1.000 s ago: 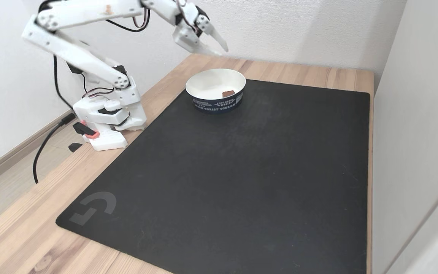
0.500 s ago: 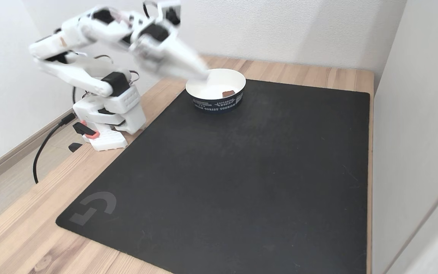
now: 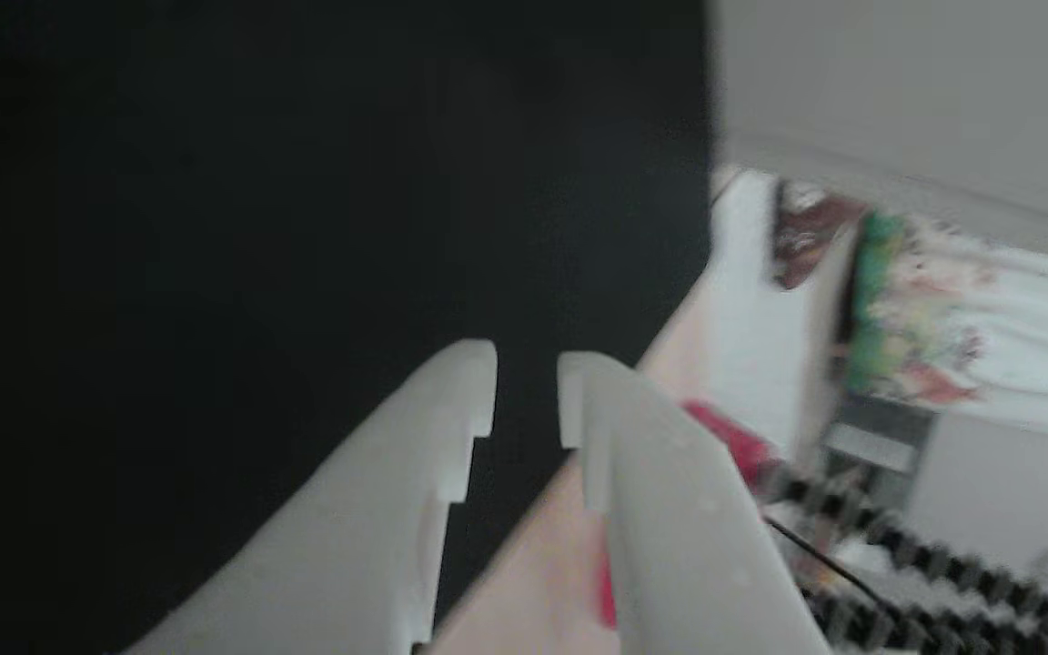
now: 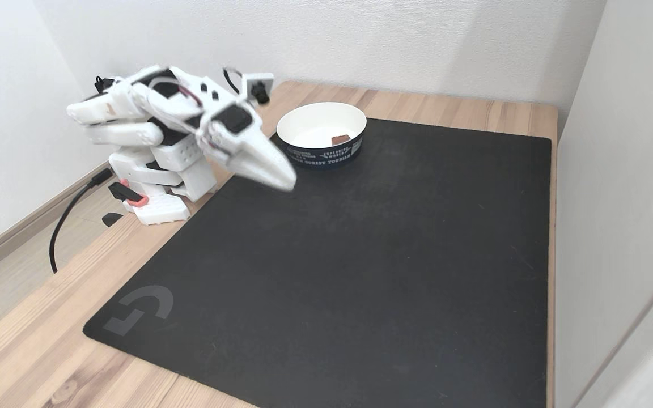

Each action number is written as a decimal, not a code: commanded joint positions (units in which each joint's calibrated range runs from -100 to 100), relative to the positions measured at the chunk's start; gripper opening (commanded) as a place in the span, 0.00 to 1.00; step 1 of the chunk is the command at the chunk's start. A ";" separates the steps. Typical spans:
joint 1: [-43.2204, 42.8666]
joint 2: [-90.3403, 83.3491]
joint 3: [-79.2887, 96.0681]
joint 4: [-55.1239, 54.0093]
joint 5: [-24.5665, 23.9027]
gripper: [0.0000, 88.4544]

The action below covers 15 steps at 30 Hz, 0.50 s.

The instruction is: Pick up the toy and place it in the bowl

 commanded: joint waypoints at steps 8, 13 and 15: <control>-0.31 -2.08 3.33 3.82 2.60 0.03; 0.02 -2.08 3.33 6.87 2.24 0.03; -0.31 -2.16 3.33 6.87 2.60 0.03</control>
